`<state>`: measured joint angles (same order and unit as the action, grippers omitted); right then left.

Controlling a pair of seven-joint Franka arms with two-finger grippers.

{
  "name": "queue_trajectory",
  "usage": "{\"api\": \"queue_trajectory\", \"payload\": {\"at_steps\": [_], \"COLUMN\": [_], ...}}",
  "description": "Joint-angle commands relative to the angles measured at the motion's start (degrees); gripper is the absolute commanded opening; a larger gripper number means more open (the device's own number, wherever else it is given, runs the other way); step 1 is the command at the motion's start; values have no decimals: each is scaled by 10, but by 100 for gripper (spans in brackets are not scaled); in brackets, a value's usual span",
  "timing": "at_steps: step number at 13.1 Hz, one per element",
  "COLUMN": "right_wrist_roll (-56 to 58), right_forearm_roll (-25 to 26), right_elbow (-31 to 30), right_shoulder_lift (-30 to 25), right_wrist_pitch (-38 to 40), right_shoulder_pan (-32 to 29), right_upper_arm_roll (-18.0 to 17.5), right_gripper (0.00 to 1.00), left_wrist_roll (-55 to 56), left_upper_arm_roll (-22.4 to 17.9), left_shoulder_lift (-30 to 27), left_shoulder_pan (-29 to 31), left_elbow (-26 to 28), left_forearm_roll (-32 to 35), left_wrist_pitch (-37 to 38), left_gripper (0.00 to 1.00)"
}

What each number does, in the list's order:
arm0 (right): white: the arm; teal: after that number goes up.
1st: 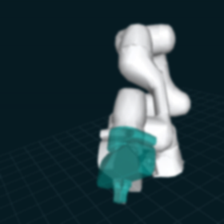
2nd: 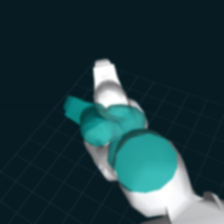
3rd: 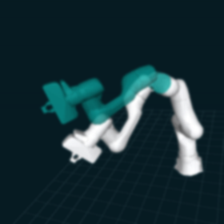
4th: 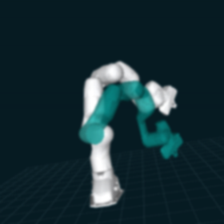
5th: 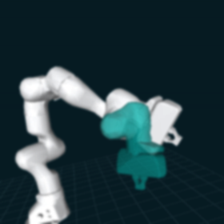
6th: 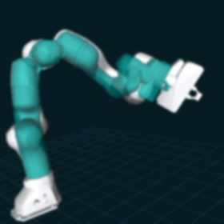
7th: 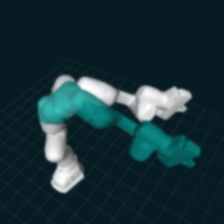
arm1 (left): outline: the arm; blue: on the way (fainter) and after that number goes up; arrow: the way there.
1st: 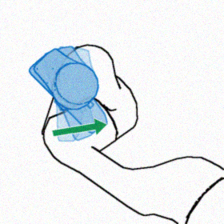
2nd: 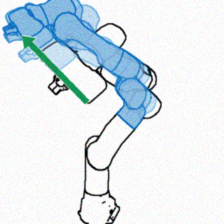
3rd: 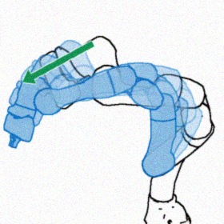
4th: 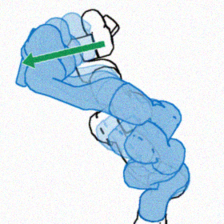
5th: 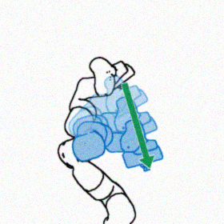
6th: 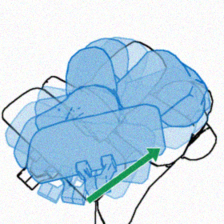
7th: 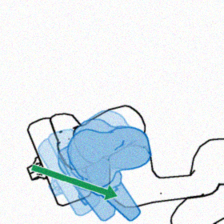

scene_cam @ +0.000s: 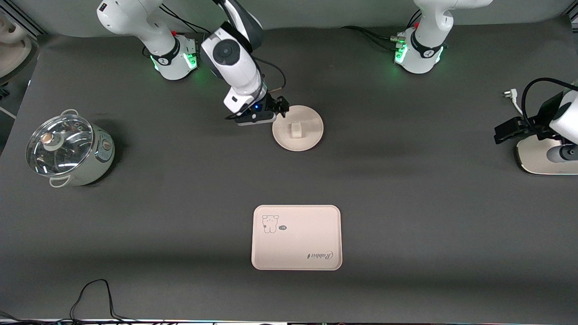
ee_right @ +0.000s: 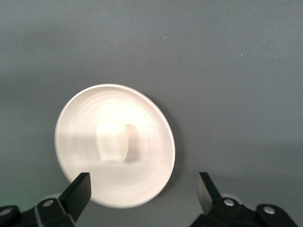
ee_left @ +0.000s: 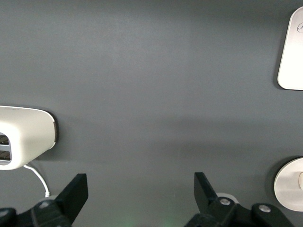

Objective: Place bun in plate and plate on tray
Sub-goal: 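Lower the right gripper and grip the plate rim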

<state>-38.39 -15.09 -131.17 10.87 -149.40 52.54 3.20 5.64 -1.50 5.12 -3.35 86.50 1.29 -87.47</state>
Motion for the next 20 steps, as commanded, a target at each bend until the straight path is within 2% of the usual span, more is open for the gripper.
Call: {"api": "queue_trajectory", "payload": {"at_steps": [1,5,12,13,15,18,20], "right_wrist_roll": [8,-3,-9,-9,-9,-10,-9], "right_forearm_roll": [-14,-15,-18,-19,-21,-21,-21], "right_elbow": [-22,-22,-22,-22,-21,-21,-21], "right_shoulder_lift": [39,105,136,135,135,129,128], "right_wrist_pitch": [-75,-160,-191,-190,-190,-185,-184], "right_shoulder_pan": [19,24,24,23,23,23,22], "right_upper_arm_roll": [2,-2,-14,-14,-14,-14,-14], "right_gripper": [100,100,100,89,50,23,11], "left_wrist_roll": [-11,-22,-51,-52,-51,-52,-52], "left_upper_arm_roll": [-6,-8,-6,-6,-6,-5,-5], "left_shoulder_lift": [-8,-9,-10,-10,-9,-9,-9], "left_shoulder_pan": [-4,3,1,1,-2,-4,-5], "left_elbow": [3,0,-15,-15,-15,-19,-19], "left_forearm_roll": [-2,-3,-4,-5,-4,-4,-4], "left_wrist_pitch": [5,3,7,6,8,7,6], "left_gripper": [100,100,100,100,100,100,100]}}
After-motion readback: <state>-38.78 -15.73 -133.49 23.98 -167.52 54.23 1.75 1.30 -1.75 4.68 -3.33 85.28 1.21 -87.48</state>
